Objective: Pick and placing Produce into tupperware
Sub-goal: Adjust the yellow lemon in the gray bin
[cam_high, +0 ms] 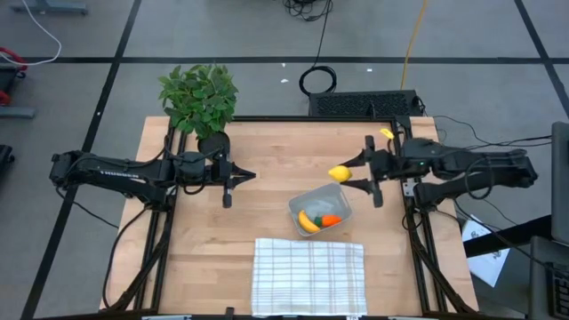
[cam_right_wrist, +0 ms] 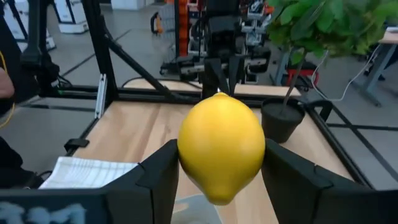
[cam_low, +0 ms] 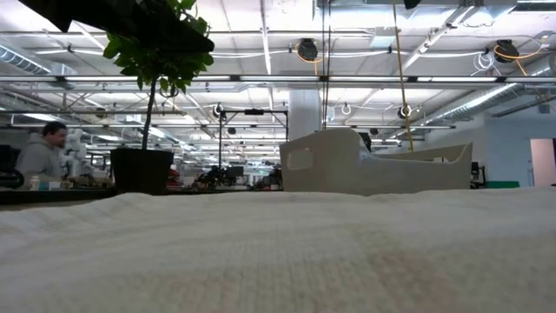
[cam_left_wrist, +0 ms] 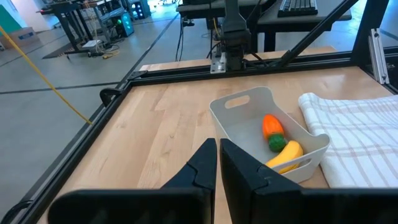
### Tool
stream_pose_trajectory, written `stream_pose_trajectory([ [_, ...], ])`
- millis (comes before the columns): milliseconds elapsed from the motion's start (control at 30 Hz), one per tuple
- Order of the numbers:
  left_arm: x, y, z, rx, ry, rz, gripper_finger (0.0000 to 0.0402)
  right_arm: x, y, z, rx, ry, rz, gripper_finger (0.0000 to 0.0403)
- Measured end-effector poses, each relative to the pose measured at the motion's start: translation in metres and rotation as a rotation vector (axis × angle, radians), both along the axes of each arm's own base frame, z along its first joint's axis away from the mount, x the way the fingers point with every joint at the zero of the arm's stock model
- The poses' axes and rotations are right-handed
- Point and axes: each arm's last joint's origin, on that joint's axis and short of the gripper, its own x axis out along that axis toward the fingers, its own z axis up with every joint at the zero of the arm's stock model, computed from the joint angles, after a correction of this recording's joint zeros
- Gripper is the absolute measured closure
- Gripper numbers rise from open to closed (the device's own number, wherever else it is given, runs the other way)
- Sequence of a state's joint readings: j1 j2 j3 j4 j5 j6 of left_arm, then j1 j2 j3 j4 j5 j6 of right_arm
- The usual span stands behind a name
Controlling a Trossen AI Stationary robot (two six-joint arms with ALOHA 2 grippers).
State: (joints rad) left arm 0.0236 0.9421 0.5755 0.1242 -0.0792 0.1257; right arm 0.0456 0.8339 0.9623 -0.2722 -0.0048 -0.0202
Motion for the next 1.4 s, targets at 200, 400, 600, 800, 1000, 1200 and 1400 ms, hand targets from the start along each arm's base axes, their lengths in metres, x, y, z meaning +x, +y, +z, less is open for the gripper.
stream_pose_trajectory([
  [200, 0.0, 0.0, 0.0, 0.0, 0.0, 0.0, 0.0376, -0.01, -0.0005, 0.0051, 0.002, -0.03, 0.0, 0.021],
  [400, 0.0, 0.0, 0.0, 0.0, 0.0, 0.0, 0.0376, -0.0109, -0.0005, 0.0059, 0.006, -0.037, -0.001, 0.0212],
  [600, 0.0, 0.0, -0.0001, 0.0, 0.001, 0.0, 0.0376, -0.0108, -0.0005, 0.006, 0.009, -0.037, -0.002, 0.0212],
  [800, 0.0, 0.0, 0.0, 0.0, 0.0, 0.0, 0.0376, -0.0125, -0.0006, 0.0074, 0.008, -0.048, -0.002, 0.0211],
  [1000, 0.0, 0.0, 0.0, 0.0, 0.0, 0.0, 0.0376, -0.0122, -0.0006, 0.007, 0.01, -0.046, -0.002, 0.0213],
  [1200, 0.0, 0.0001, 0.0, 0.0, 0.0, 0.001, 0.0376, -0.0121, -0.0005, 0.007, 0.01, -0.045, -0.002, 0.0211],
  [1400, 0.0, 0.0001, 0.0, 0.0, 0.0, 0.001, 0.0376, -0.0121, -0.0006, 0.0069, 0.011, -0.045, -0.002, 0.0212],
])
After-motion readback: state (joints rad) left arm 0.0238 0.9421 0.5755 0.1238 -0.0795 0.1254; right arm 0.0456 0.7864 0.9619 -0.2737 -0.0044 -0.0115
